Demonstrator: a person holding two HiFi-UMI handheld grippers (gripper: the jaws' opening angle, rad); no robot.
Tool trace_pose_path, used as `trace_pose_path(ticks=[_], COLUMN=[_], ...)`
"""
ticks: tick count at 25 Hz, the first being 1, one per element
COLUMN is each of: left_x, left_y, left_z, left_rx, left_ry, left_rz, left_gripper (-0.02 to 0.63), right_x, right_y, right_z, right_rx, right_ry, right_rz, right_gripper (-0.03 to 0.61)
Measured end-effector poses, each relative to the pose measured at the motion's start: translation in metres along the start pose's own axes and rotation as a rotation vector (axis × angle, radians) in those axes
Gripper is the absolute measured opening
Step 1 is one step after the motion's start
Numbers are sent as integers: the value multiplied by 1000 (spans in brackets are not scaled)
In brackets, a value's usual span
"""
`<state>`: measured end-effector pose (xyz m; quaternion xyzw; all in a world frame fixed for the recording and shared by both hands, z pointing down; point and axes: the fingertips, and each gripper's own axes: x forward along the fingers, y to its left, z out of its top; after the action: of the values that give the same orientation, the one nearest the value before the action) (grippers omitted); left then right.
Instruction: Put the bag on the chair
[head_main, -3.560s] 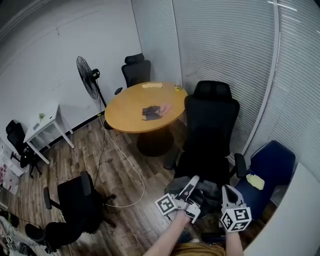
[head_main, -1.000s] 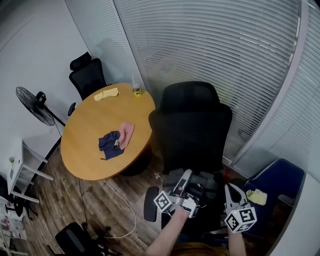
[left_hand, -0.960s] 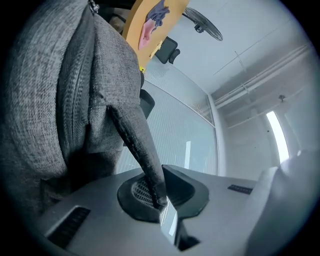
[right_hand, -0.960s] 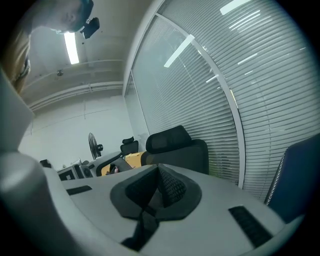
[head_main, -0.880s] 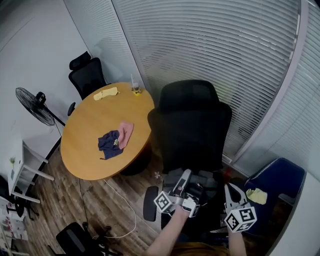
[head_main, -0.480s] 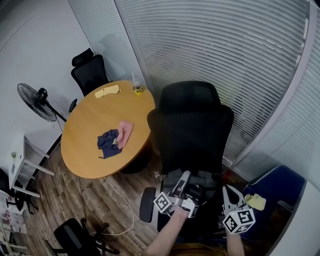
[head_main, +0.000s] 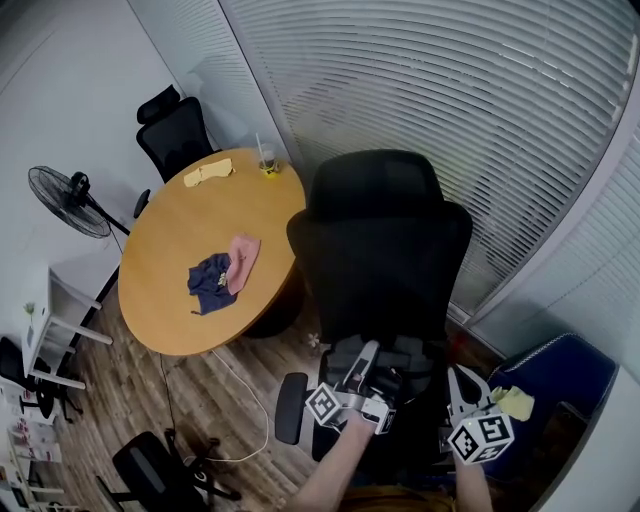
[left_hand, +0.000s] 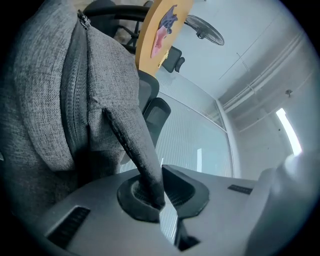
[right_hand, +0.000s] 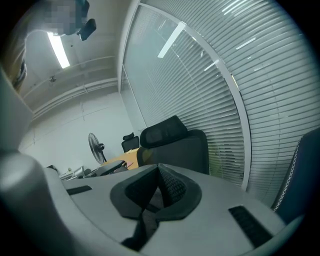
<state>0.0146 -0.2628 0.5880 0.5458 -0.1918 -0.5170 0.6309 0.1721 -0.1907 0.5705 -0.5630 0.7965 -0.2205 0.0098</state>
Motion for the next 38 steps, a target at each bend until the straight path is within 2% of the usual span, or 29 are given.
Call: trace_pose_path(ticks=[21,27,38], left_x=[36,39,46], left_y=[38,41,45], left_z=[33,36,42], left_rx=[9,1,35], left_ry=[-55,-45,-26], left_rz=[28,16,28], left_gripper=[29,29,31], right_x=[42,44,48], right_y=[-32,-34,-29], right_z=[-10,-9,-10], right_rx=[13,16,8], right_ry=[56,79,92], right_rz=[17,10,23], right_gripper=[12,12,12])
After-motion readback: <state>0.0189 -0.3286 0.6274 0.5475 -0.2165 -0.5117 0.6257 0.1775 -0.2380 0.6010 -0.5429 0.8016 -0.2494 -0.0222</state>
